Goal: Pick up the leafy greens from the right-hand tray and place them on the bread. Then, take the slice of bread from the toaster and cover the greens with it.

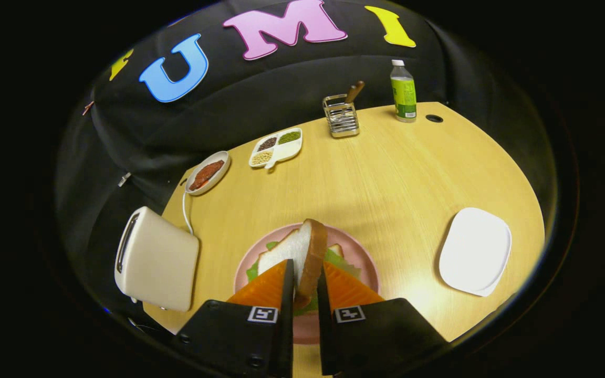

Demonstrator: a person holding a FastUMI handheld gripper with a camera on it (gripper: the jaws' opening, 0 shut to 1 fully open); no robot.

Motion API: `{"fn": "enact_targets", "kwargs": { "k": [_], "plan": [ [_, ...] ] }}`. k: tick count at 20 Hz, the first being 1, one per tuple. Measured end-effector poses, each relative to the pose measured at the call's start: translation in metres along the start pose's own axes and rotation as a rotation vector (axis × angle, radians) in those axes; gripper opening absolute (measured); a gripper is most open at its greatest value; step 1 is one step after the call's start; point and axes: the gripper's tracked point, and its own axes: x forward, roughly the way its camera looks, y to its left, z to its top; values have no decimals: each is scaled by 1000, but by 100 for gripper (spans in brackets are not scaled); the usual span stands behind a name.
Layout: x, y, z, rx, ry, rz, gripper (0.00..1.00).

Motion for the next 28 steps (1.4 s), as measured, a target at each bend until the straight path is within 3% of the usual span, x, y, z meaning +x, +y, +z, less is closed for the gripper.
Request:
{"fn": "enact_targets", "kwargs": {
  "k": [5,7,9,10,12,28],
  "plan": [
    [4,-26,-12,-28,23,-68,49],
    [2,-35,-14,-45,29,-96,66],
    [-11,-37,-6,-59,-12,-110,72],
    [-20,-37,1,-71,-42,-116,85],
    [-41,-35,17,-100,-103,-125,97],
    [-290,-36,189,-189,-721,-280,99]
  ]
}}
